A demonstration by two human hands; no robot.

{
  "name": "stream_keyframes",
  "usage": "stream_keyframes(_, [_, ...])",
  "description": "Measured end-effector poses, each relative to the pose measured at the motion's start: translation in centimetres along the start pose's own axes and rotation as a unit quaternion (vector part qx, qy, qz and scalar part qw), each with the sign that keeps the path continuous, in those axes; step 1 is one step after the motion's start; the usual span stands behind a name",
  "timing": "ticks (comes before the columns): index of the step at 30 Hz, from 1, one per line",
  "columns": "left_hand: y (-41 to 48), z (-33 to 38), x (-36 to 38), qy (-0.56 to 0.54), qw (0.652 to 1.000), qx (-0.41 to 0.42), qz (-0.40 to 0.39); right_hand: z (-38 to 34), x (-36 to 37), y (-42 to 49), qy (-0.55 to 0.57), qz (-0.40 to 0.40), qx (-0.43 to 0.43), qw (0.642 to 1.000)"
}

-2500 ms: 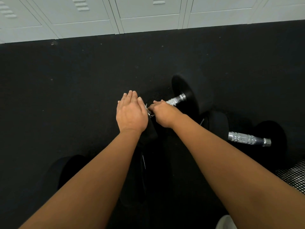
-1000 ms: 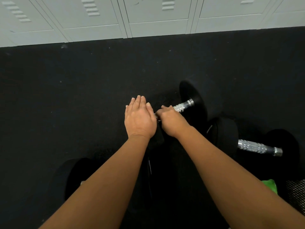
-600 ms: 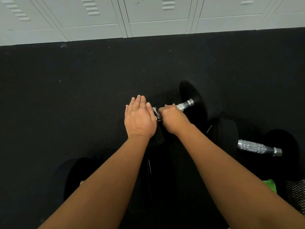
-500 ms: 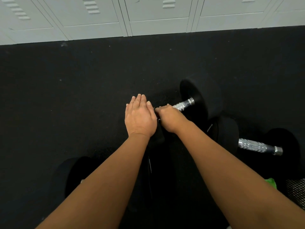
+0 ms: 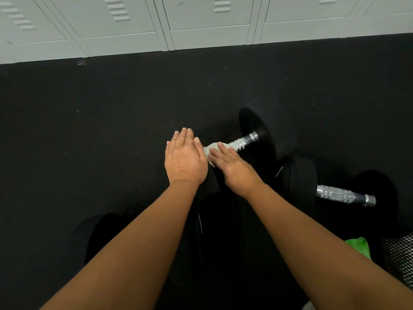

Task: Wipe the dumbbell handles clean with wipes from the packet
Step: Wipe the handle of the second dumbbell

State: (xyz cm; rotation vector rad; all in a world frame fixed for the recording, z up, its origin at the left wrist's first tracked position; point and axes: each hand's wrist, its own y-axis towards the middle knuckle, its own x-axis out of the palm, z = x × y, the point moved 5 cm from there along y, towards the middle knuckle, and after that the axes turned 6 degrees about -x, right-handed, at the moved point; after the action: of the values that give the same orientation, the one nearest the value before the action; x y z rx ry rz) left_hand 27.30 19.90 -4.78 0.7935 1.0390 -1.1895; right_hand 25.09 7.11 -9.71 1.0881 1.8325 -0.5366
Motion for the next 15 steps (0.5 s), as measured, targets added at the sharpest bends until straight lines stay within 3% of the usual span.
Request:
stream_keyframes(3, [0.0, 0.0, 0.0, 0.000, 1.000, -0.002, 0.003, 0.7, 0.6, -2.0, -0.026, 0.047, 0.035, 0.998])
stream_keyframes(8, [0.0, -0.1, 0.0, 0.007, 1.000, -0.003, -0.001, -1.4, 1.8, -1.9, -0.064, 0.024, -0.024, 0.997])
stream_keyframes(15, [-0.1, 0.0, 0.0, 0.010, 1.000, -0.003, 0.000, 0.1, 0.9, -2.3, -0.012, 0.033, 0.056, 0.998])
